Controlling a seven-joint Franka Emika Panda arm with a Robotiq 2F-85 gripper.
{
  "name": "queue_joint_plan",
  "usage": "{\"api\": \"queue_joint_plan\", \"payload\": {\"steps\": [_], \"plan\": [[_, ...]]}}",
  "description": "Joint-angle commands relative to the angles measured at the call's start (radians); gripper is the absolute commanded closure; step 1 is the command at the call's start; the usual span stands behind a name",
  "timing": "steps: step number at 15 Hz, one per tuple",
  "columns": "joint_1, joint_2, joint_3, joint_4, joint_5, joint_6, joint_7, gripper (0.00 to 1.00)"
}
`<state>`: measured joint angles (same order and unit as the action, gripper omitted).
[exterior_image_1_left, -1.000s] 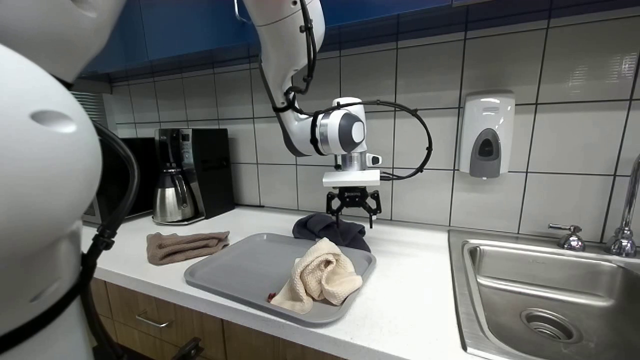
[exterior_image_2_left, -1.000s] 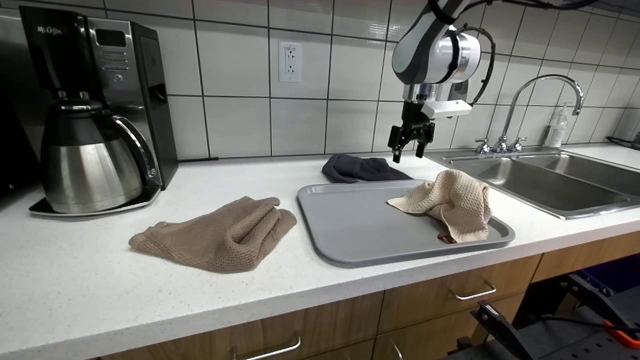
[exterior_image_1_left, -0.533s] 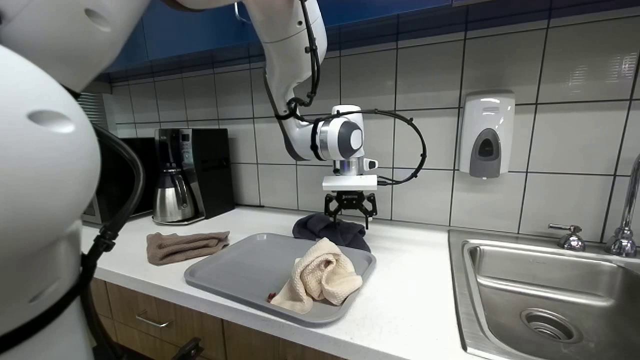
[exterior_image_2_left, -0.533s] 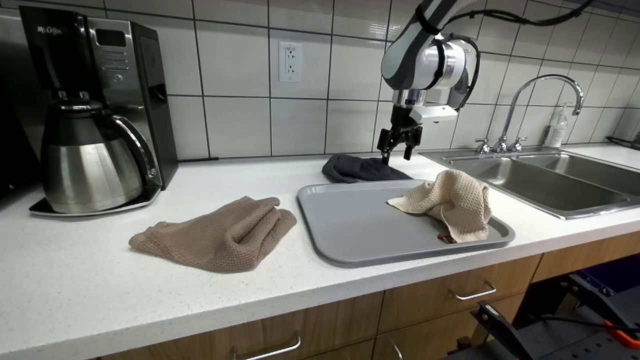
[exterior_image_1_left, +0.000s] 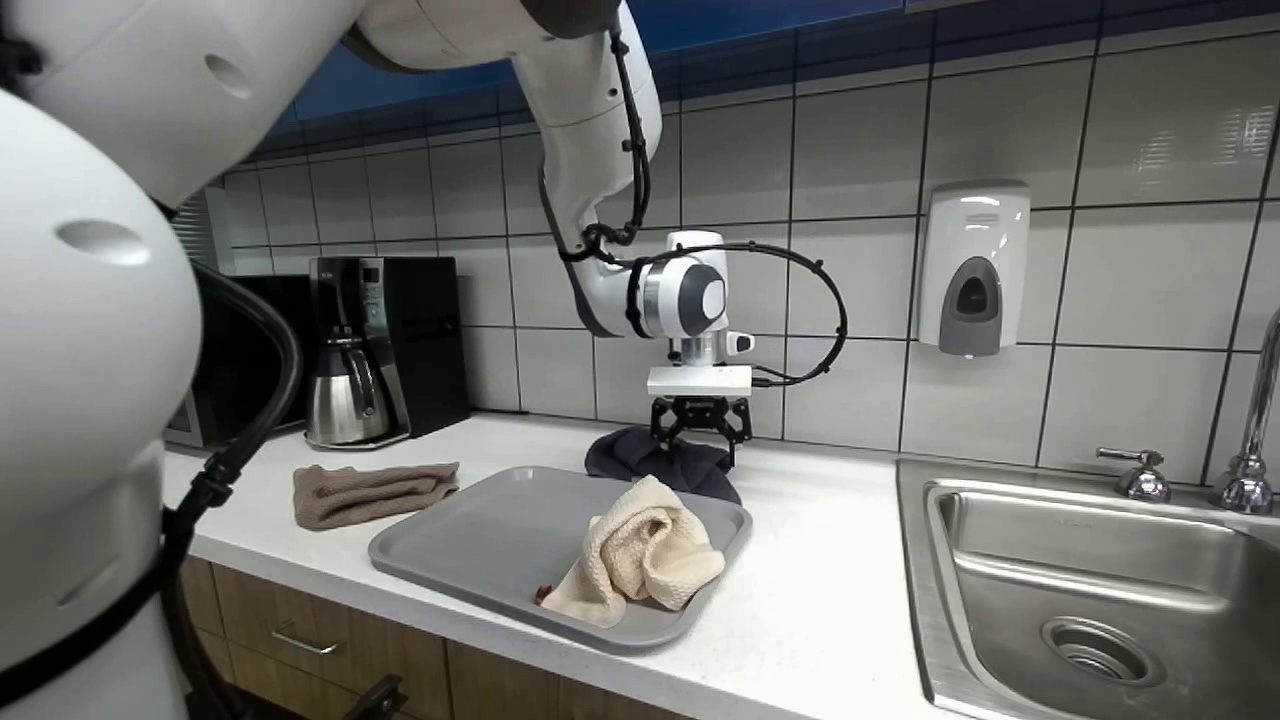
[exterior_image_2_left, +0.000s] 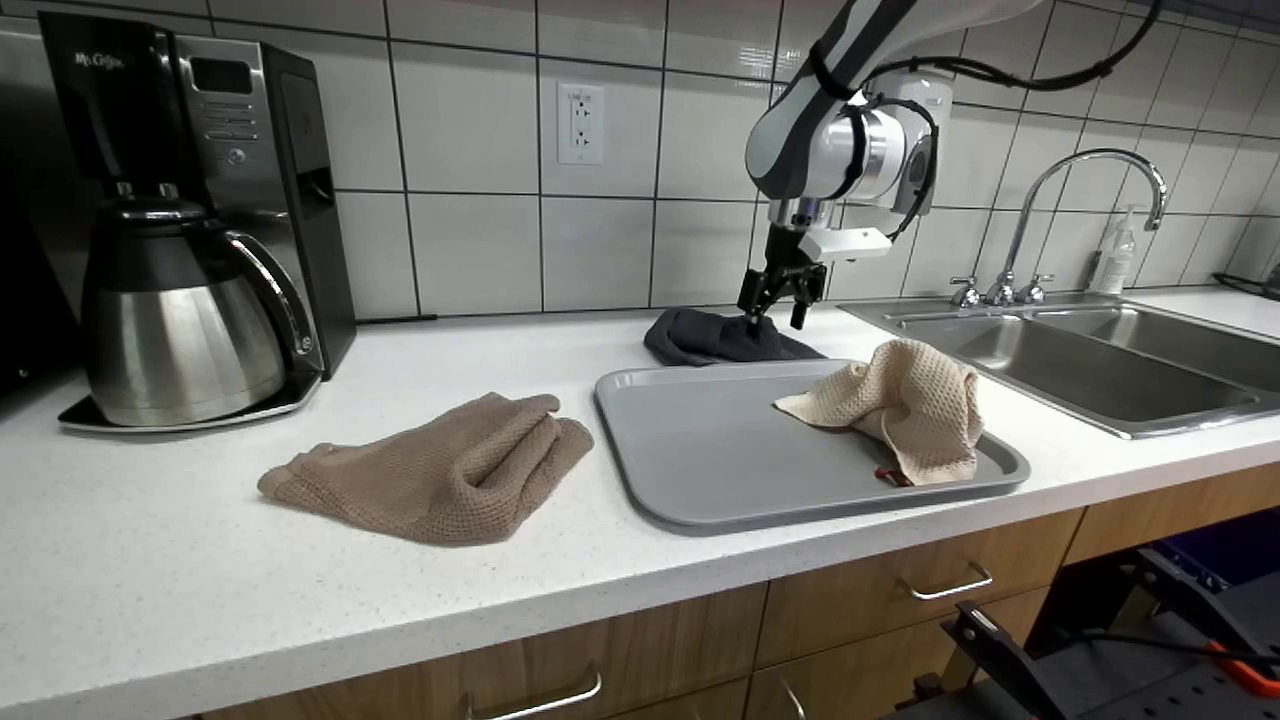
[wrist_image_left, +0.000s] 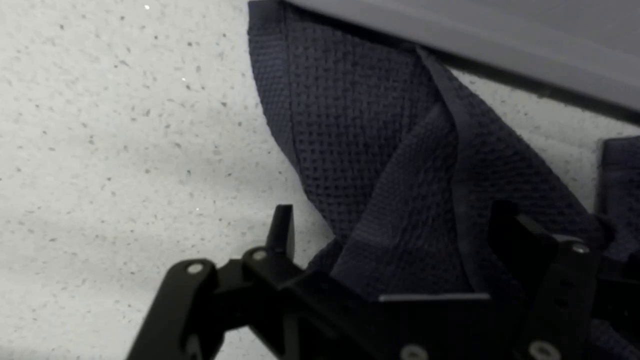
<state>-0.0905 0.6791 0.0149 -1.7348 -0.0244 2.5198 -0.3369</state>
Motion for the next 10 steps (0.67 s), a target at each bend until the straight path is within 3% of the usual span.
{"api": "queue_joint_plan", "payload": {"steps": [1,10], "plan": [[0.008,0.059,0.002,0.069,-0.018,0.04,0.042,0.0],[0.027,0.121,0.011,0.128,-0.016,0.037,0.053,0.0]]}}
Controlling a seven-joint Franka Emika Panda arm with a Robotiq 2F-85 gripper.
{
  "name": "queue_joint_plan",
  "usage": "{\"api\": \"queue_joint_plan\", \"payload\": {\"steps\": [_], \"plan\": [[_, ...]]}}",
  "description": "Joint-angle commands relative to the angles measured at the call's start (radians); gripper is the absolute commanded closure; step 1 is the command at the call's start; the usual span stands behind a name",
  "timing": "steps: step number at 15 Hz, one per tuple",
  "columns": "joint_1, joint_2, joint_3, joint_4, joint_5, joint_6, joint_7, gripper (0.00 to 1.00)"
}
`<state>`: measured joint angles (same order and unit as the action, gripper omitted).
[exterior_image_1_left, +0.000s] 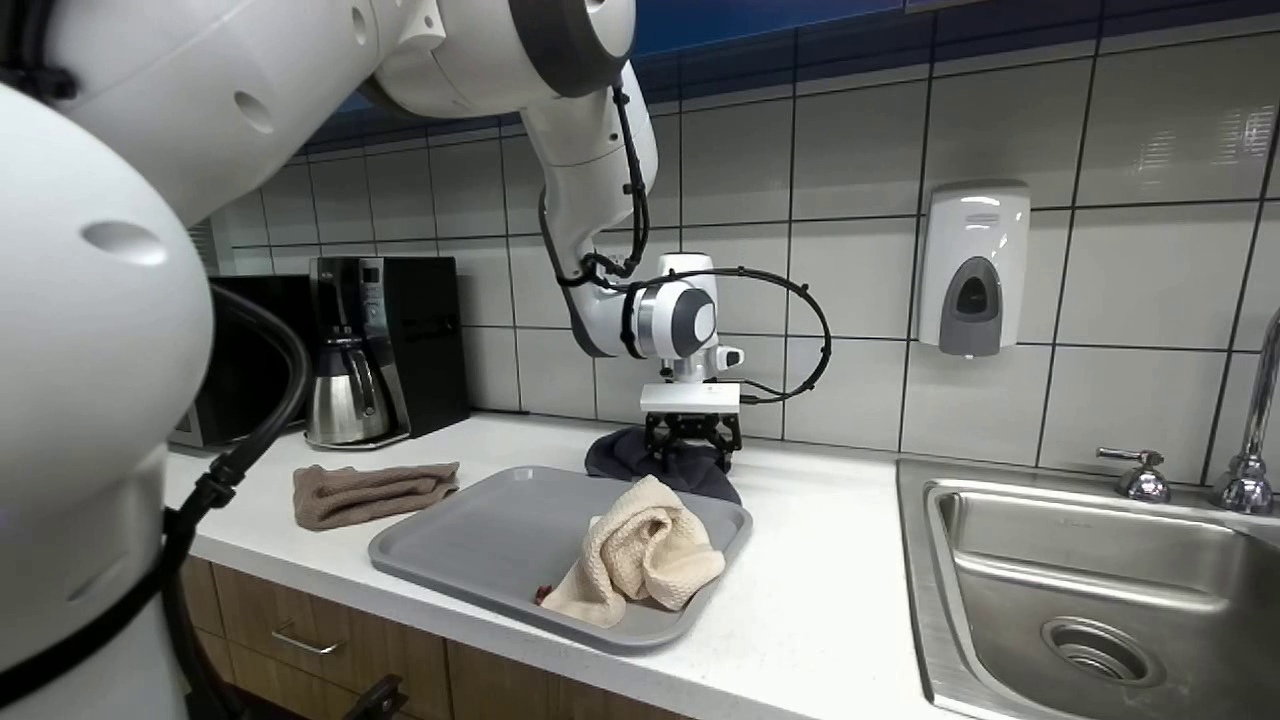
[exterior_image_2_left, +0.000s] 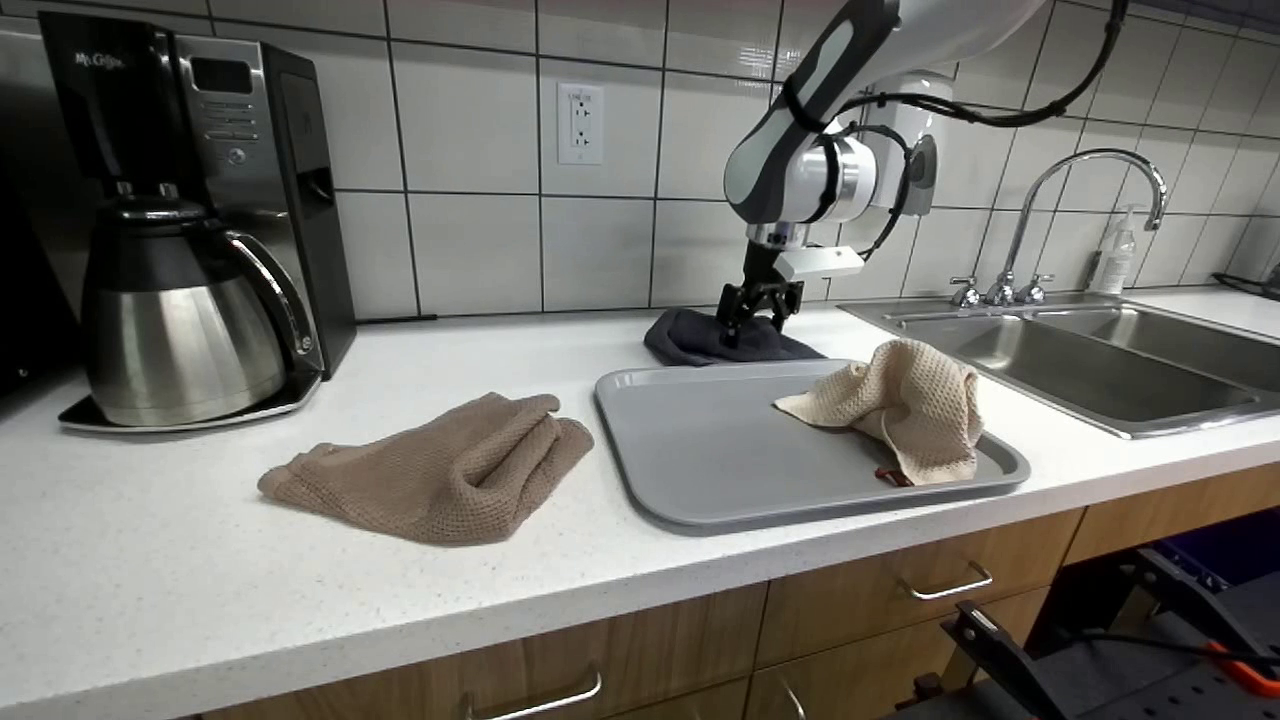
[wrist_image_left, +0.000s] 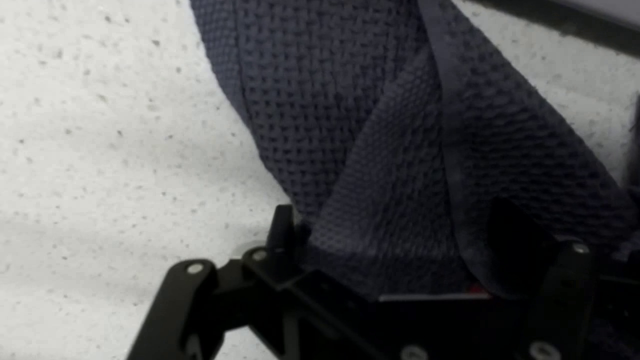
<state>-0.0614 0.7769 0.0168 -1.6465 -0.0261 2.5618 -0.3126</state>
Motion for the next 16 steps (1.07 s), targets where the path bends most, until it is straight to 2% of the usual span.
{"api": "queue_joint_plan", "payload": {"steps": [1,5,6,7,16], "plan": [[-0.003,0.026,0.01,0.043,-0.013,-0.006,0.027,0.0],[-0.003,0.032,0.009,0.047,-0.014,-0.009,0.026,0.0],[-0.004,0.031,0.011,0.046,-0.013,-0.007,0.024,0.25],[-0.004,0.029,0.011,0.046,-0.012,-0.008,0.025,0.26],[0.008,-0.009,0.011,0.019,-0.017,-0.011,0.029,0.97]]}}
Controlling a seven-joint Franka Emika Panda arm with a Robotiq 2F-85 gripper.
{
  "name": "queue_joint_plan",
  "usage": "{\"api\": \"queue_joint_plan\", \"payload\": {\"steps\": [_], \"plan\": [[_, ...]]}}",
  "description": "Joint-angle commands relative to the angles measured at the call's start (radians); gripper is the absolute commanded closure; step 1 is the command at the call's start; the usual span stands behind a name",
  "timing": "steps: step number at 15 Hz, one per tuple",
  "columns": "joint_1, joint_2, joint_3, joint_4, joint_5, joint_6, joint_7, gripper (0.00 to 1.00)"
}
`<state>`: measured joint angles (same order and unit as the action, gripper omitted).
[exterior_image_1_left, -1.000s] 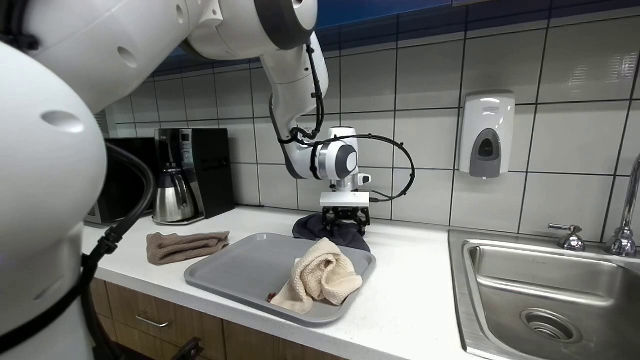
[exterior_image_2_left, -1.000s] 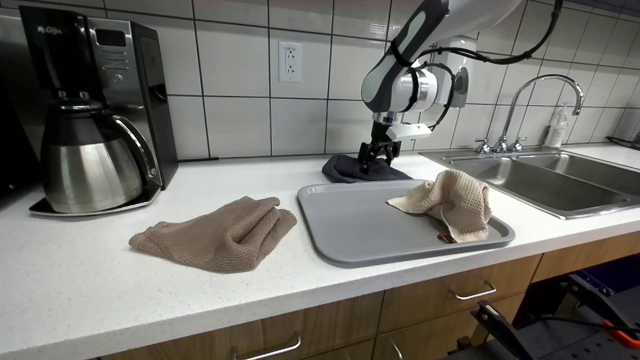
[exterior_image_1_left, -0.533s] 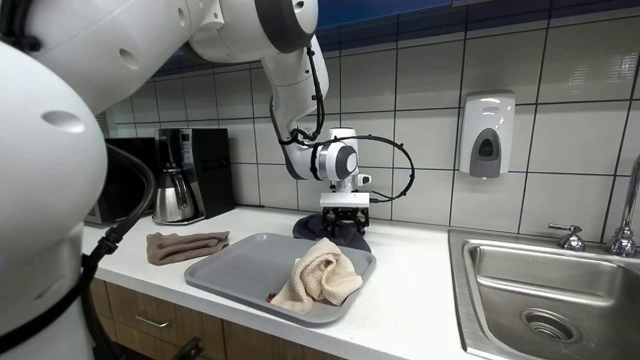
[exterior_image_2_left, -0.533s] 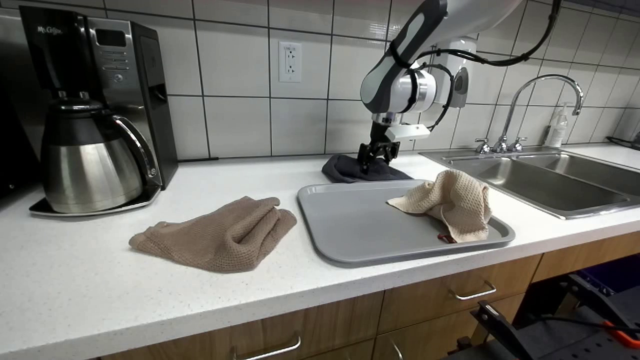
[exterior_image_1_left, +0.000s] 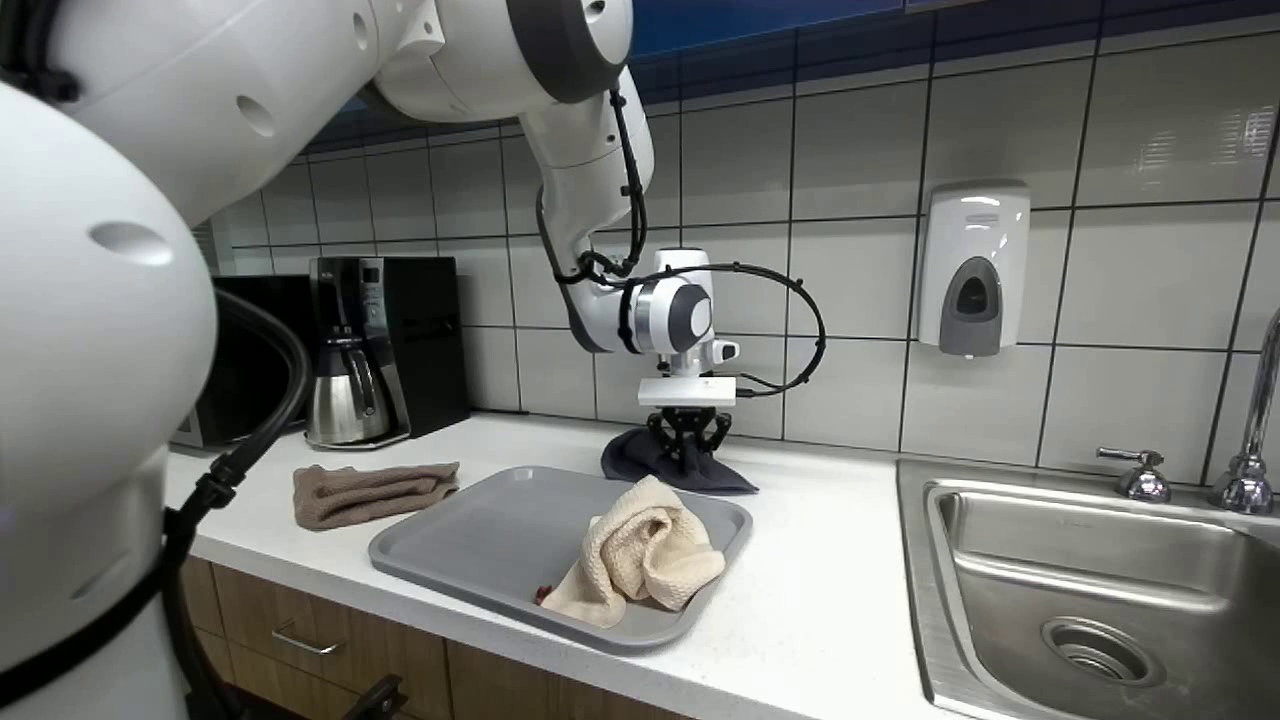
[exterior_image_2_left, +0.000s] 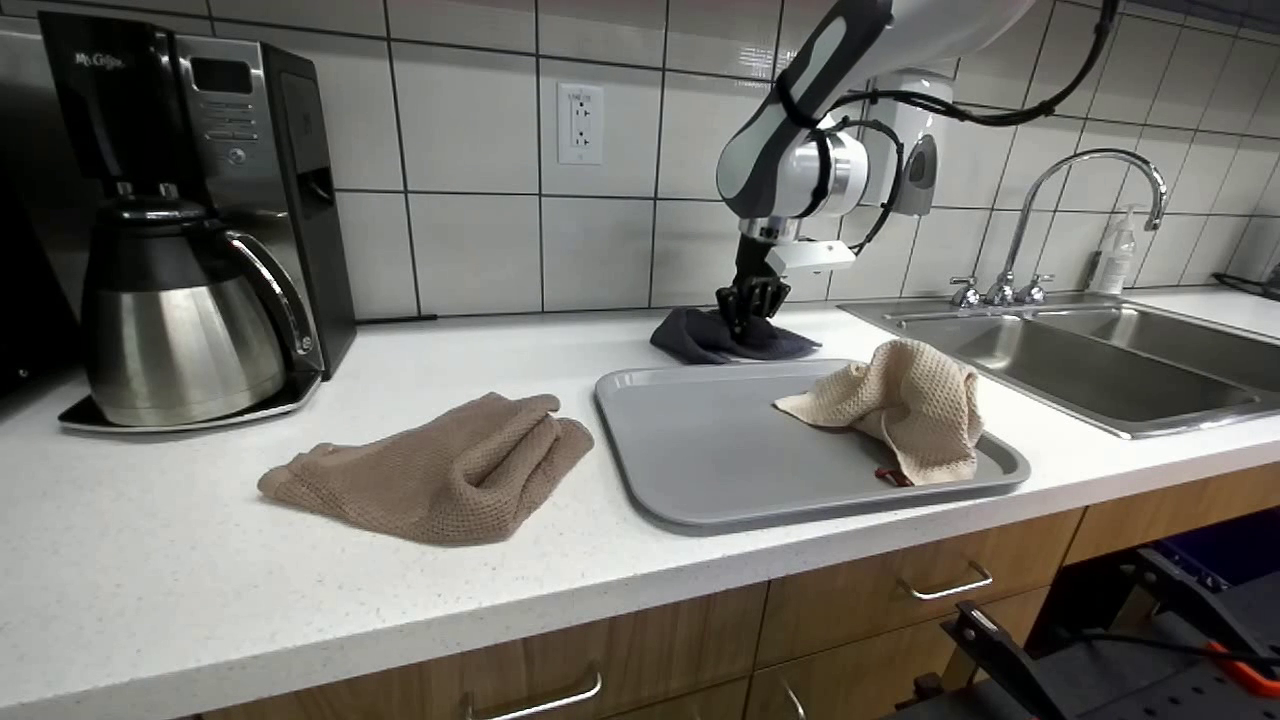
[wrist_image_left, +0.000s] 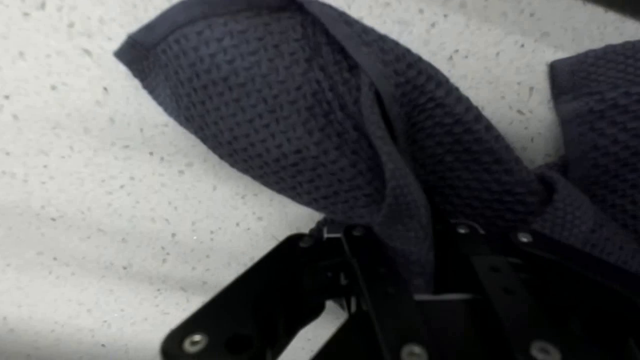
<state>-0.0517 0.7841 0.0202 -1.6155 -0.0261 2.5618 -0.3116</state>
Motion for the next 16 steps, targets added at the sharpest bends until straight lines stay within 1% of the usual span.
{"api": "queue_joint_plan", "payload": {"steps": [1,7,11,16], "plan": [[-0.001,-0.017,0.009,-0.014,-0.015,-0.015,0.028,1.0],[-0.003,-0.052,0.014,-0.048,-0.011,-0.011,0.025,0.98],[-0.019,-0.12,0.042,-0.106,0.003,-0.012,-0.005,0.98],[-0.025,-0.233,0.063,-0.21,0.012,0.006,-0.017,0.98]]}}
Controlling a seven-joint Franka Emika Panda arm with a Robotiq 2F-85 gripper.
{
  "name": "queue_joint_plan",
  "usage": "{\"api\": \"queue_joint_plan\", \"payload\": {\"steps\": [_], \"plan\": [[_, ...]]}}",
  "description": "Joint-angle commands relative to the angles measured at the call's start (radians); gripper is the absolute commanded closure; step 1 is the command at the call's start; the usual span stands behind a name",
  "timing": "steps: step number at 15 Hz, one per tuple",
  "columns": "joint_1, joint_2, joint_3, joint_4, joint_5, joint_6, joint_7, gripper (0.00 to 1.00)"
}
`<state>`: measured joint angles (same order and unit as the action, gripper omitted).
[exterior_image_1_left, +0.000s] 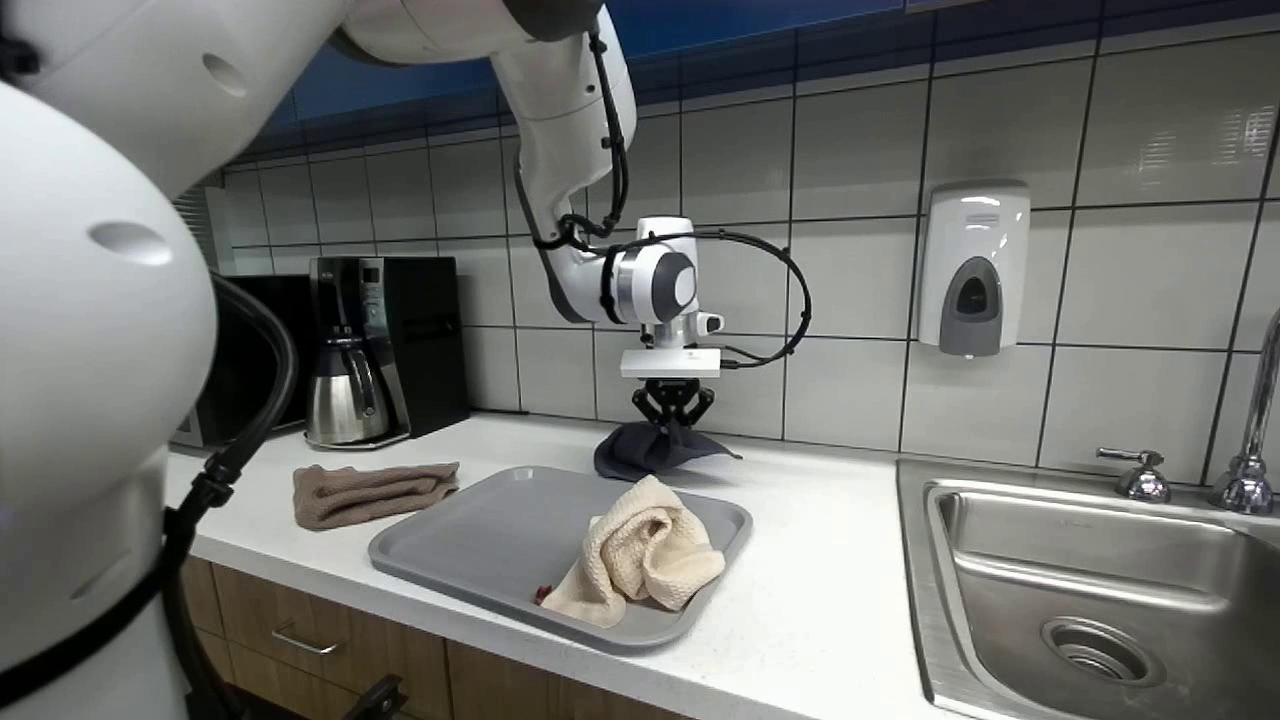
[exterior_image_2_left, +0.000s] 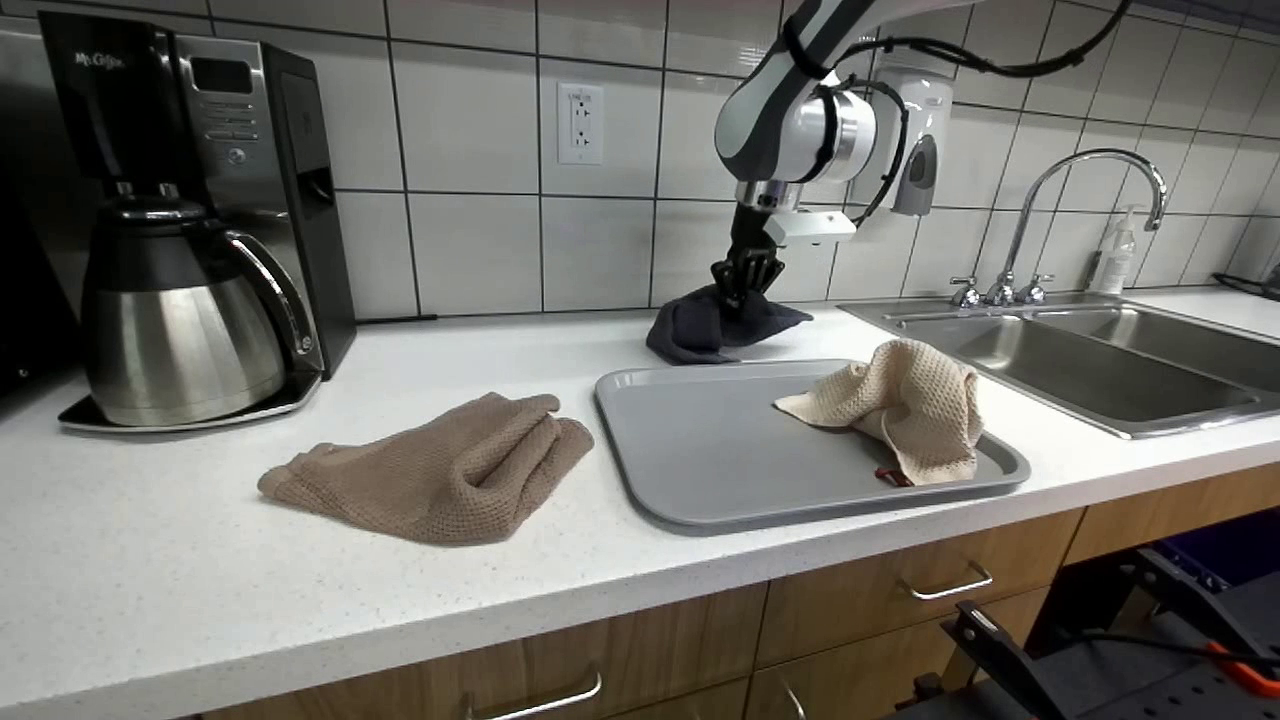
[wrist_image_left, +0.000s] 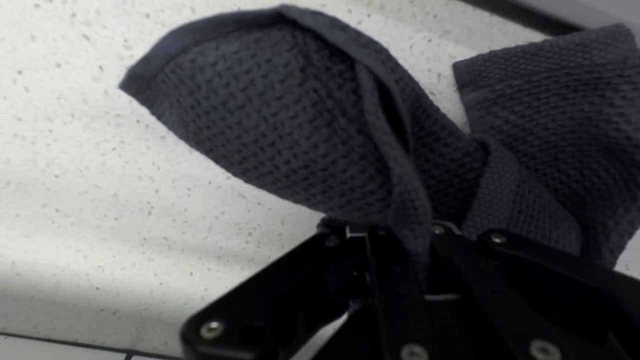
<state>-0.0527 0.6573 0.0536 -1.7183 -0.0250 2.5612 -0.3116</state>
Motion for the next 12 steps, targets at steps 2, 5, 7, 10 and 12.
{"api": "queue_joint_plan", "payload": {"steps": [2,5,7,10,12], "plan": [[-0.028,-0.147,0.037,-0.145,0.017,0.015,-0.026,0.98],[-0.035,-0.202,0.048,-0.203,0.034,0.011,-0.039,0.98],[-0.039,-0.24,0.057,-0.247,0.048,0.016,-0.052,0.98],[-0.041,-0.296,0.069,-0.31,0.075,0.018,-0.083,0.98],[-0.052,-0.338,0.09,-0.352,0.111,0.002,-0.126,0.98]]}}
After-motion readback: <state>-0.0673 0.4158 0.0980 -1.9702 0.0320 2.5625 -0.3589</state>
